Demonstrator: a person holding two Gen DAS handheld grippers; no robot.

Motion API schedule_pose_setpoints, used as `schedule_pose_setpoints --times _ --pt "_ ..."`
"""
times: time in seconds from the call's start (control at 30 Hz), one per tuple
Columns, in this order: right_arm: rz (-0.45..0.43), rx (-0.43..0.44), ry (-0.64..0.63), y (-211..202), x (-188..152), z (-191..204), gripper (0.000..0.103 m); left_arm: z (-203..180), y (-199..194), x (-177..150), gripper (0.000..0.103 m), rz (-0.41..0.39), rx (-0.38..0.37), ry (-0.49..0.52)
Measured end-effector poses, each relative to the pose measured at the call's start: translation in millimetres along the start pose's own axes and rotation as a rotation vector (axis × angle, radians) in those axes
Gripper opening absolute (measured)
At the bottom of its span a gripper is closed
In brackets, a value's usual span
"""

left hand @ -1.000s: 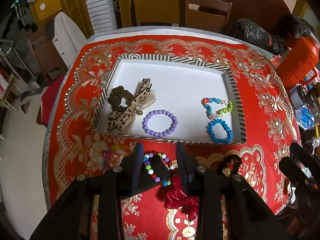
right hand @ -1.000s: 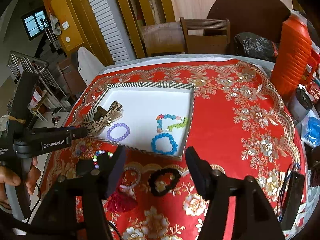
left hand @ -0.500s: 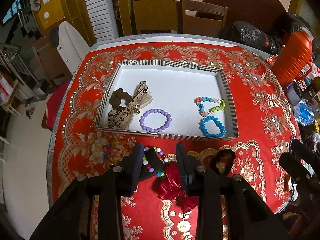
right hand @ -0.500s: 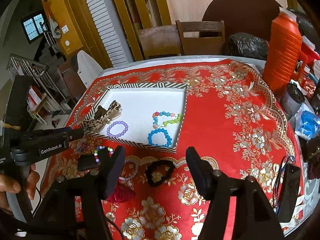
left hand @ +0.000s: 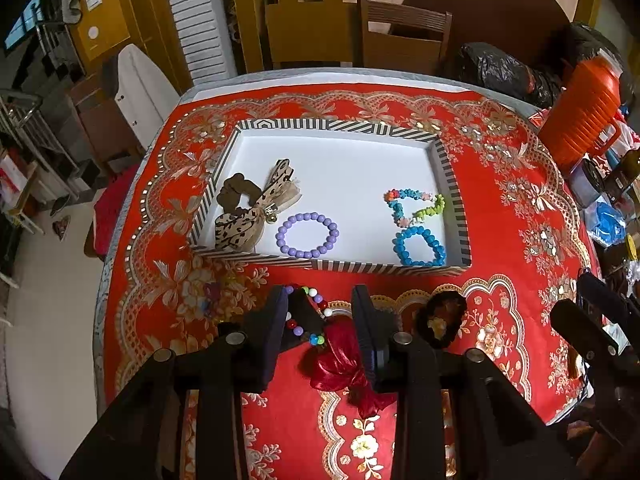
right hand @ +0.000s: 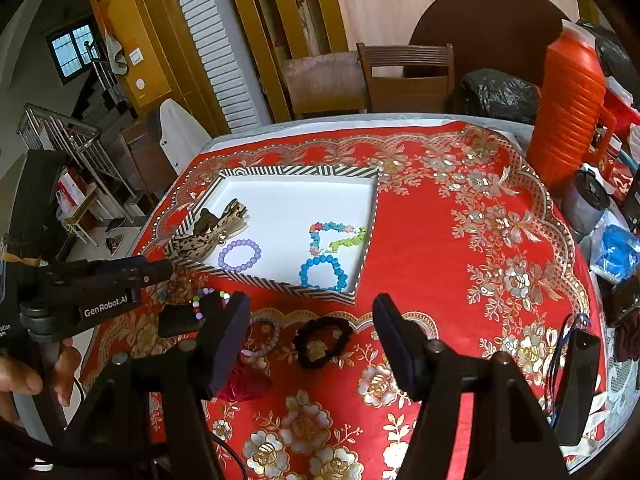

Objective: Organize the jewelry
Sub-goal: 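Withdraw both grippers from the tray toward the remaining jewelry, then grasp the black hair clip with the left gripper while the right gripper grasps the grey beaded bracelet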

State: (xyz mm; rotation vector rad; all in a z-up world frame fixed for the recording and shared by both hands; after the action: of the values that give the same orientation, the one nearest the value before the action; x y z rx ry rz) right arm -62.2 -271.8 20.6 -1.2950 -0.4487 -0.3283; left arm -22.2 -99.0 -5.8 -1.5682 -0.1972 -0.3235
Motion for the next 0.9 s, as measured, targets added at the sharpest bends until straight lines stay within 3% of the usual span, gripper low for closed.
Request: schedule_pose_setpoints --times 0.9 --pt "0.038 -0.006 -0.018 13 -3 11 0.069 7 9 -7 0.013 0.025 0.007 0.011"
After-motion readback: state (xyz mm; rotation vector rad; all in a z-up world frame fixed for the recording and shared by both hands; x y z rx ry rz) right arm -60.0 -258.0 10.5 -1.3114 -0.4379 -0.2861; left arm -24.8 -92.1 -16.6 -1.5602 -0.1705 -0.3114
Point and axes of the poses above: each gripper's, at about its wrist camera, not at the fingertips, and y roughly the way its jaws point, z to its left, x to its top, the point moved 10 cm from there along y, roughly the way its jaws point, and after that the axes turned 10 degrees about z, right-handed, at the moved point
